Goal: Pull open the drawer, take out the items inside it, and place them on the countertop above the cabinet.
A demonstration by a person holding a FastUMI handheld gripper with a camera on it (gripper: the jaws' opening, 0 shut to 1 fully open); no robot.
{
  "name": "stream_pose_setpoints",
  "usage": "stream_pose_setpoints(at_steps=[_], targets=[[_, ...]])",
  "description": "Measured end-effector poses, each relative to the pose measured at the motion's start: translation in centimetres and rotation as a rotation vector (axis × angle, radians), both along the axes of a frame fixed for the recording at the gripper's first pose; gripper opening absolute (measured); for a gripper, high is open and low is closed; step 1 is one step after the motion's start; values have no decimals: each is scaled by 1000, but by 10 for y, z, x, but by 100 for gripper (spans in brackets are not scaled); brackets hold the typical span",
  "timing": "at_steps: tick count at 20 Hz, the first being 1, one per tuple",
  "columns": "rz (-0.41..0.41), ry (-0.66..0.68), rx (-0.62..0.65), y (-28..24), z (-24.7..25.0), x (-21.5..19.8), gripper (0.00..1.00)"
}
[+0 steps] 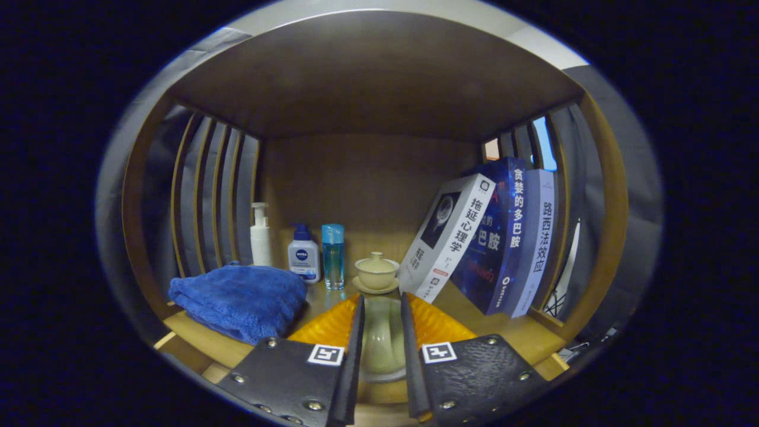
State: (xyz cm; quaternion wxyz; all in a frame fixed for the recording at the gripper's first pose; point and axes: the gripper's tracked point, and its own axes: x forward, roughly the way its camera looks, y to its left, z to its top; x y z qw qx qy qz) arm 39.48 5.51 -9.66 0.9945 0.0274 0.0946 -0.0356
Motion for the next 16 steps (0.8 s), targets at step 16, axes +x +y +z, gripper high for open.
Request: stream_pose_setpoints(at_steps=[16], targets=[[115, -78, 38, 25, 43, -176, 33]])
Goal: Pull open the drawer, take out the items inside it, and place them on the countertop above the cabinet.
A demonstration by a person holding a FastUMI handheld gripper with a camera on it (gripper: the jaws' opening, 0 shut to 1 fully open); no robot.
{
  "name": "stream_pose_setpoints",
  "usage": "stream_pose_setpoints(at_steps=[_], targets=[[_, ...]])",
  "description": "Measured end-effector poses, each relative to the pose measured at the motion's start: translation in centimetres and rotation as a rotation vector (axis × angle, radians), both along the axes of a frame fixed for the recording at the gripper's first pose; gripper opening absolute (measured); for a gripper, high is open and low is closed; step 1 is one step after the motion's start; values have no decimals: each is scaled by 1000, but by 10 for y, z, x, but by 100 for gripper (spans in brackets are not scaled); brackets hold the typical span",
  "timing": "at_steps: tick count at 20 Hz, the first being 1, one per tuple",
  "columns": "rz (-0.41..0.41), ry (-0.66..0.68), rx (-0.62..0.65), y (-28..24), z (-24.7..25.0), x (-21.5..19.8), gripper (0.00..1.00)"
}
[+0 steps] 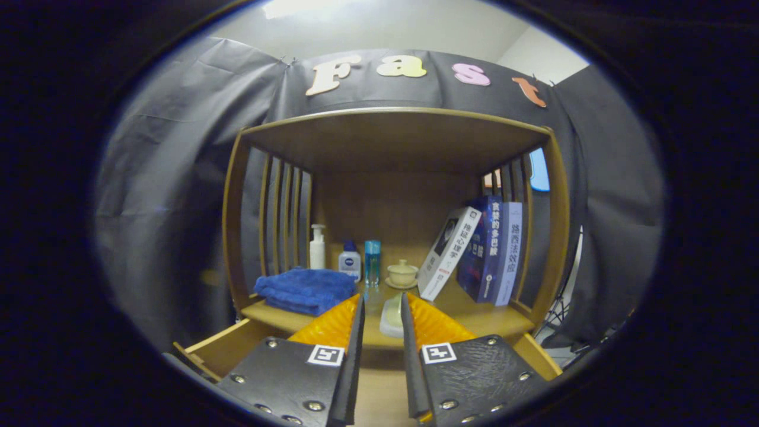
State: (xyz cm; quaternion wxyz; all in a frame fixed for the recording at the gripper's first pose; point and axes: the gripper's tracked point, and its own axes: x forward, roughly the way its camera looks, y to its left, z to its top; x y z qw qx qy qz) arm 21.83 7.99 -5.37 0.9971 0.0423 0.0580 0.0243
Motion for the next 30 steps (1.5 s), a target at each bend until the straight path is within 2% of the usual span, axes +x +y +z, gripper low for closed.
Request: stream_pose_setpoints(at_steps=[4, 9, 16, 22, 23, 30], targets=[[-25, 52, 34, -4, -29, -54, 34], [-9, 104, 20, 5, -58, -102, 88], [-10, 207, -32, 21, -107, -144, 96], [-54, 257, 3, 21, -132, -136, 97], [-67, 232, 17, 20, -128, -134, 97], [-114, 232, -17, 17, -134, -131, 96]])
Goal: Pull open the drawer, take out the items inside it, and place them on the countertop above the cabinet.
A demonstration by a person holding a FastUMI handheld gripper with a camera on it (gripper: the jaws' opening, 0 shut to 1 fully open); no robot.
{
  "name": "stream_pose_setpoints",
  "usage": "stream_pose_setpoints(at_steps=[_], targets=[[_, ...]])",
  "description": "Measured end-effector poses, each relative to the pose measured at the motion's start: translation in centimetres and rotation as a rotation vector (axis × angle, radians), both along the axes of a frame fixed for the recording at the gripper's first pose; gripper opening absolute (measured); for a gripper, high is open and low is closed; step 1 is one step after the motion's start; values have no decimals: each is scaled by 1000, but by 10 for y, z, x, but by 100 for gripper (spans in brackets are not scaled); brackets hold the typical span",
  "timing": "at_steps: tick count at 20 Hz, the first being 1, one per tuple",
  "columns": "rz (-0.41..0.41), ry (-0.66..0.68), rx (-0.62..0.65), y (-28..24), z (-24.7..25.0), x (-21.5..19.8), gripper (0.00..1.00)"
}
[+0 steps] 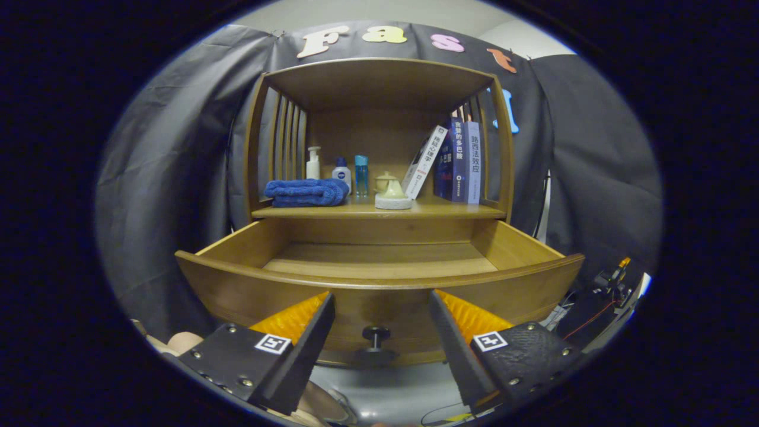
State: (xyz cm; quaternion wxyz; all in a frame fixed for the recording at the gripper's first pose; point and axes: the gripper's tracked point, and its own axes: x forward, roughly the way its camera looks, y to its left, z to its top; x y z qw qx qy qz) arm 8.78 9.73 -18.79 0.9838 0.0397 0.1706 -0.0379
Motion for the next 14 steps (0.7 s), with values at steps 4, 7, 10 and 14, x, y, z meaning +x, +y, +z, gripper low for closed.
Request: stream_pose_setpoints(at_steps=[4, 7, 10, 14], targets=[[19, 9, 4, -4, -1, 6, 97], [29, 9, 13, -8, -2, 15, 97], [33, -3, 9, -9, -2, 25, 97], [37, -31, 10, -11, 0, 43, 97]])
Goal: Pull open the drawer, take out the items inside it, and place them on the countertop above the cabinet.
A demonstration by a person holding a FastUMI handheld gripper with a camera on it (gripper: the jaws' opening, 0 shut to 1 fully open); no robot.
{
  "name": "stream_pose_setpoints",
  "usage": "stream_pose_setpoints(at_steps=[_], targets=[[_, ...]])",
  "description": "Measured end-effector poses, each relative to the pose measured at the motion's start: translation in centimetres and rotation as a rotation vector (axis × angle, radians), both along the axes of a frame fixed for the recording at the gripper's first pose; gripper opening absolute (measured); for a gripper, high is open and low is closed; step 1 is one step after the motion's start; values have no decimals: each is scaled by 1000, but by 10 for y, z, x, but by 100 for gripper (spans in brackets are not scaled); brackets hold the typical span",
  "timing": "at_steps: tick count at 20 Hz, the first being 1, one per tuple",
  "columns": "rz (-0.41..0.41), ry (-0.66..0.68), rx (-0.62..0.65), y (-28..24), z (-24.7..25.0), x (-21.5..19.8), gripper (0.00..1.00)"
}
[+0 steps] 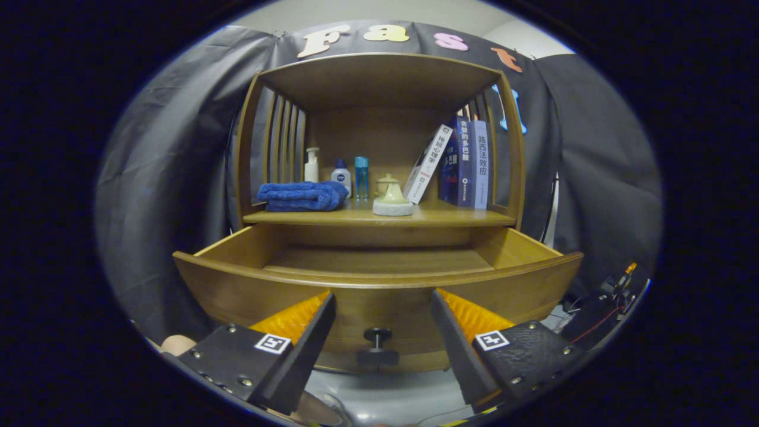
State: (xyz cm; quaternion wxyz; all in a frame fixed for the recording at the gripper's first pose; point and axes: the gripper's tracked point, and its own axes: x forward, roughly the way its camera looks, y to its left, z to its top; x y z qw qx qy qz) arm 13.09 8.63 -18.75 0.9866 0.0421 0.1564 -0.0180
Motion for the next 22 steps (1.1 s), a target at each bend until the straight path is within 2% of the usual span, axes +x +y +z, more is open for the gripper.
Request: stream_pose_setpoints(at_steps=[22], targets=[[1, -6, -42, 1, -21, 135, 97]])
